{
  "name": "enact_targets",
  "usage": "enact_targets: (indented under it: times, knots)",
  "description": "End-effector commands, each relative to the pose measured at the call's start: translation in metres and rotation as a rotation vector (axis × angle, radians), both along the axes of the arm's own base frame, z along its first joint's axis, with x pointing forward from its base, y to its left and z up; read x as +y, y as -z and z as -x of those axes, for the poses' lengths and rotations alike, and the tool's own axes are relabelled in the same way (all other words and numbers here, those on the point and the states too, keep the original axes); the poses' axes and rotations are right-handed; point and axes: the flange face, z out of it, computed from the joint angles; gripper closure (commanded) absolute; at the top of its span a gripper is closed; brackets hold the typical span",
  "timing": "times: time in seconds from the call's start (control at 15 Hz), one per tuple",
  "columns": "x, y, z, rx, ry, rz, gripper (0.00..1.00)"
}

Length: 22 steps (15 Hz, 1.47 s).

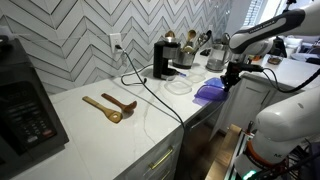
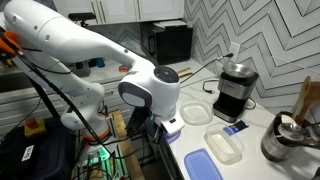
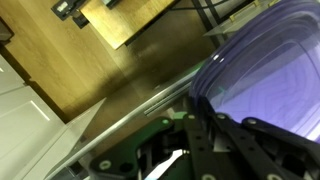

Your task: Put the purple lid on the lunchbox on the left and then put the blue lid on the lunchbox on the right

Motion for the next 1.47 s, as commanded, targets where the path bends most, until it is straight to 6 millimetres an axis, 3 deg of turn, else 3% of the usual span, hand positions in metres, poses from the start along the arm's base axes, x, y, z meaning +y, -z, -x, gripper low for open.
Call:
enact_targets:
  times: [0.0, 0.27, 0.67, 1.07, 1.4]
  knots:
    - [0.009, -0.029, 0.011, 0.042, -0.036, 0.003, 0.98]
    - [0.016, -0.054, -0.006, -0.003, -0.056, 0.011, 0.98]
    - [0.019, -0.068, -0.048, -0.113, -0.033, 0.056, 0.98]
    - [0.016, -0.059, -0.098, -0.26, 0.103, 0.038, 0.98]
    - [0.018, -0.042, -0.129, -0.265, 0.183, -0.044, 0.98]
